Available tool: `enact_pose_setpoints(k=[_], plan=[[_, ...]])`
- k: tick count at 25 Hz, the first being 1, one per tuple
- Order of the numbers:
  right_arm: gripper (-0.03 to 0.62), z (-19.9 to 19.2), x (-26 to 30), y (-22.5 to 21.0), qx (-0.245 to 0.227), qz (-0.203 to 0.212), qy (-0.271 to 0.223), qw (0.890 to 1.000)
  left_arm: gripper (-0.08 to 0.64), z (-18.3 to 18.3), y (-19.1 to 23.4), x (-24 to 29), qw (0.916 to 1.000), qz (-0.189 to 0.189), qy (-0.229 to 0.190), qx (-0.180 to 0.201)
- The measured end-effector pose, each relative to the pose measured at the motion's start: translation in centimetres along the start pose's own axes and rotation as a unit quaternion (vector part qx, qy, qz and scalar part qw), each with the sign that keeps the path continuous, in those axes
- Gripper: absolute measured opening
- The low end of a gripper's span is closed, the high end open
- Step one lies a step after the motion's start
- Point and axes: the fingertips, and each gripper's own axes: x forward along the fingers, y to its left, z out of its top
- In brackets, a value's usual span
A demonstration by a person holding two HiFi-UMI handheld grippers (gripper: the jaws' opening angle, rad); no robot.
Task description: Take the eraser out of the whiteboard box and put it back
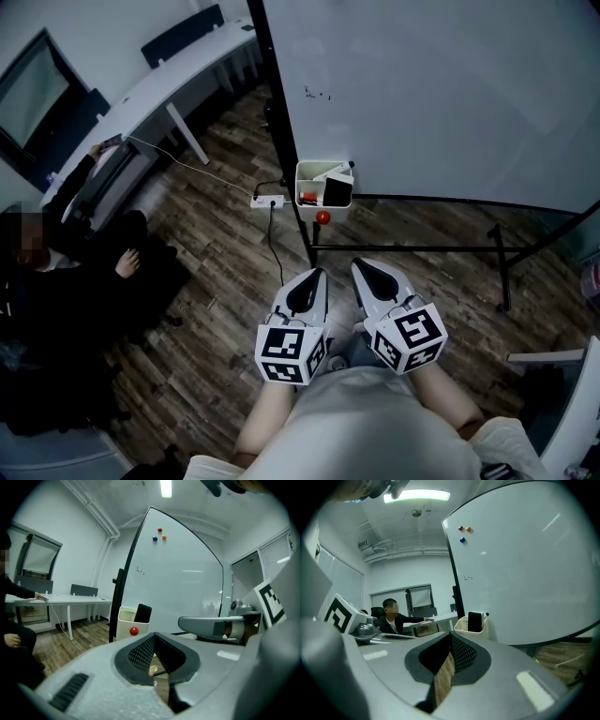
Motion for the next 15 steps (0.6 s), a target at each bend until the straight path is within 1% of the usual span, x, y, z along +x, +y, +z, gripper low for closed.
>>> enact_pose_setpoints(k=[12, 15], plan=[[-0.003, 2.6, 3.9, -4.0, -0.022, 0.027, -0.002, 0.999, 0.005, 2.3, 2.1, 3.9, 0.9991, 0.037, -0.015, -0.011], [0.012, 2.9, 4.9, -4.7, -0.025, 0.038, 0.001, 0.999, 0.005, 2.6, 2.5, 4.8, 0.9988, 0.044, -0.016, -0.013]])
